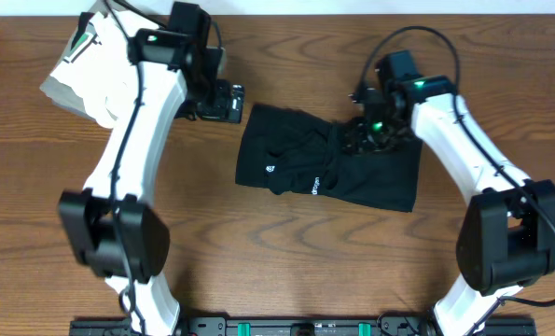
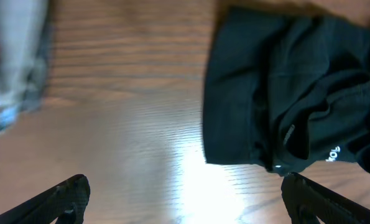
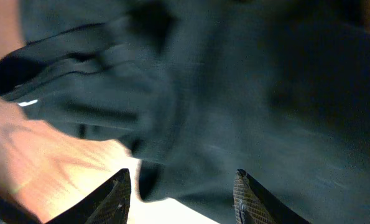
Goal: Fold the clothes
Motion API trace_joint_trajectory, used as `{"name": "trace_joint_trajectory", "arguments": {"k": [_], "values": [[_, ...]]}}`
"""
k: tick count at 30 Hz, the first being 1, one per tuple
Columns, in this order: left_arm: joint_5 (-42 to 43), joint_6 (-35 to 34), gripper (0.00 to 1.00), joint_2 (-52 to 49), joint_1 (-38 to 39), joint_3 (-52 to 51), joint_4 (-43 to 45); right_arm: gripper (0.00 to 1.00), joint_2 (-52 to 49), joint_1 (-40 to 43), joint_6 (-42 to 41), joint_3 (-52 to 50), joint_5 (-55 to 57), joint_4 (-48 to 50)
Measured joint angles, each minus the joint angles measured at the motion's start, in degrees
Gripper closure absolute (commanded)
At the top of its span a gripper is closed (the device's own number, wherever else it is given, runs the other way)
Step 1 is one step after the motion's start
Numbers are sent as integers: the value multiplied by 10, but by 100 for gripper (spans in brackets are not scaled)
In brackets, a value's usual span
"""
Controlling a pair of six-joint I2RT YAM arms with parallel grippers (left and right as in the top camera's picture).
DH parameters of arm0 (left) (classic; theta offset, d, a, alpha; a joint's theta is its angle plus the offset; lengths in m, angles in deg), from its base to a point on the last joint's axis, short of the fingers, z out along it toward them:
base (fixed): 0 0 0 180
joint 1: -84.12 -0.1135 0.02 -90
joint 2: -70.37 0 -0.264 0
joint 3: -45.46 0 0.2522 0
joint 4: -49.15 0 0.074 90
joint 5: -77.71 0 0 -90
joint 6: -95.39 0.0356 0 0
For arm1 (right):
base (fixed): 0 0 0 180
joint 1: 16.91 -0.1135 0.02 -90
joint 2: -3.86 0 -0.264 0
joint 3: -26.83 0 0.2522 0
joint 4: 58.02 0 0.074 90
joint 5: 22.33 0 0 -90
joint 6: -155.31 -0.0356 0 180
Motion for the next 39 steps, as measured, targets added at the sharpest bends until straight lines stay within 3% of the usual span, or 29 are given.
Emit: {"name": "trace_joint_trajectory", "arguments": {"k": [12, 26, 29, 32, 38, 39], "values": [[139, 162, 0, -134, 0, -14, 39, 48, 0, 69, 8, 0, 24, -56], [207, 228, 16, -213, 0, -14, 70, 48, 0, 69, 12, 0, 47, -64], [215, 229, 29, -214, 0, -14, 71, 48, 0, 69, 12, 0, 53, -64], [223, 232, 62, -215, 0, -14, 71, 48, 0, 69, 12, 0, 58, -64], [261, 245, 93, -217, 0, -14, 65, 48, 0, 69, 12, 0, 63, -64], [263, 245, 94, -217, 0, -14, 64, 48, 0, 69, 12, 0, 64, -64]]}}
